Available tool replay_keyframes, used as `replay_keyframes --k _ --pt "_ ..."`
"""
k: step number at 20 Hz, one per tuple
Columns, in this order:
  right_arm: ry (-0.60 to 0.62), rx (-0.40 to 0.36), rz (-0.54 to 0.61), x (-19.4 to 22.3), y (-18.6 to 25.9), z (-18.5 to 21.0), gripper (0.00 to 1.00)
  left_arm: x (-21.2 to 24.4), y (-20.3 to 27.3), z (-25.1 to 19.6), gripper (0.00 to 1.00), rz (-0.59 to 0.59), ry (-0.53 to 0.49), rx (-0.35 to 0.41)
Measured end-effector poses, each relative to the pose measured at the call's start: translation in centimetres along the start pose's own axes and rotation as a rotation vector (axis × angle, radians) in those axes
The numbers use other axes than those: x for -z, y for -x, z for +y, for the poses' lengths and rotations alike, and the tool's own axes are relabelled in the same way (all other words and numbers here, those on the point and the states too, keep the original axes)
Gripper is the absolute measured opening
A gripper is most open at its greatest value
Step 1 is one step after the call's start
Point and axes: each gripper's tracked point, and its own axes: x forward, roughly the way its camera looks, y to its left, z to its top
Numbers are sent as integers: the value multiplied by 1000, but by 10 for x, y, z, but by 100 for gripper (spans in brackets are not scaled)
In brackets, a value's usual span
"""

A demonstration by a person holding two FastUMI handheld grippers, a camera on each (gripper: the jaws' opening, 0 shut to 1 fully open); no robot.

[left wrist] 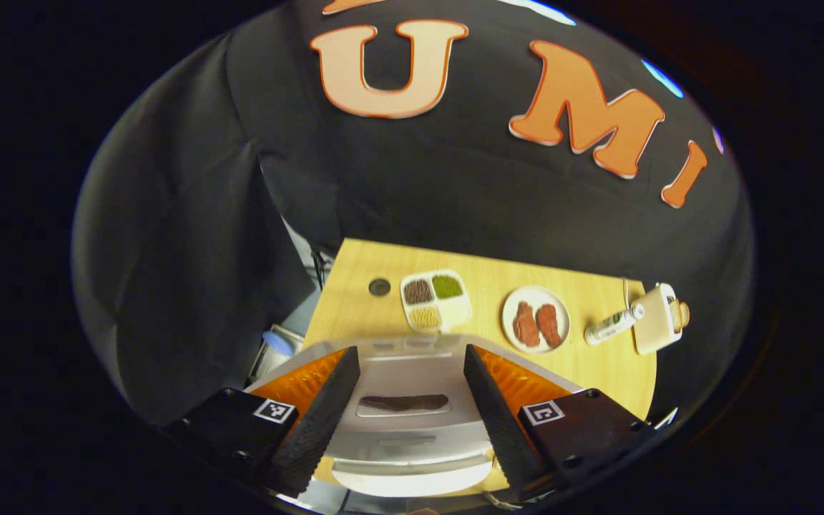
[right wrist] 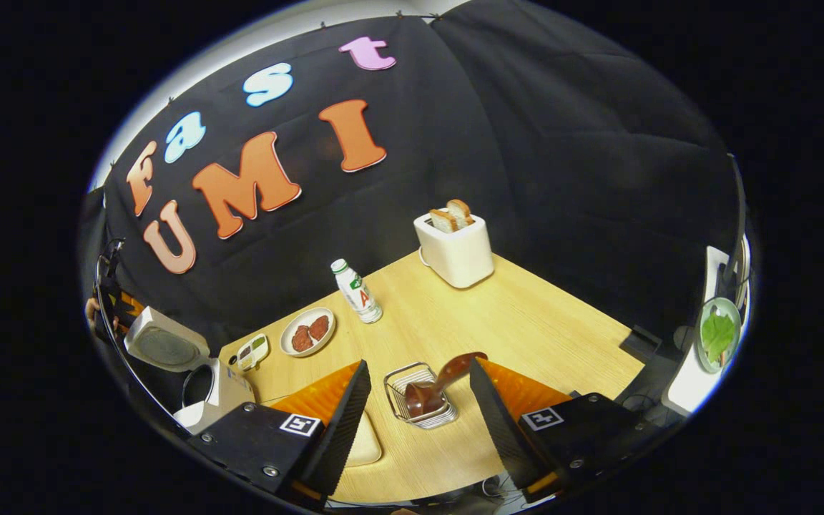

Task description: Close the left gripper, press the button to open the rice cooker; take a wooden spoon from the chopstick holder with the right hand, scoop a spoonful of rice and pour it into the rice cooker, then put the wooden spoon back into the chopstick holder.

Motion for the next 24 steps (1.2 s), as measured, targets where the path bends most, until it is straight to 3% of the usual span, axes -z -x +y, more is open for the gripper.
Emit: replay_keyframes --k 6,9,11,13,20,24 --pt "37 -103 -1 -16 -13 24 87 98 -24 -9 100 194 -64 -64" --pt "49 -127 2 -18 -18 25 87 133 -48 -11 100 279 -21 -69" --pt "60 -134 -1 -20 -19 23 87 158 -64 -11 100 334 68 -63" --pt "65 -142 1 -22 -20 22 87 156 -55 -7 100 330 108 -75" --pt "108 -198 -43 -41 -22 38 87 156 -57 -10 100 251 78 -74" --pt "140 -254 -80 -56 -27 61 93 155 -58 -11 100 165 54 -65"
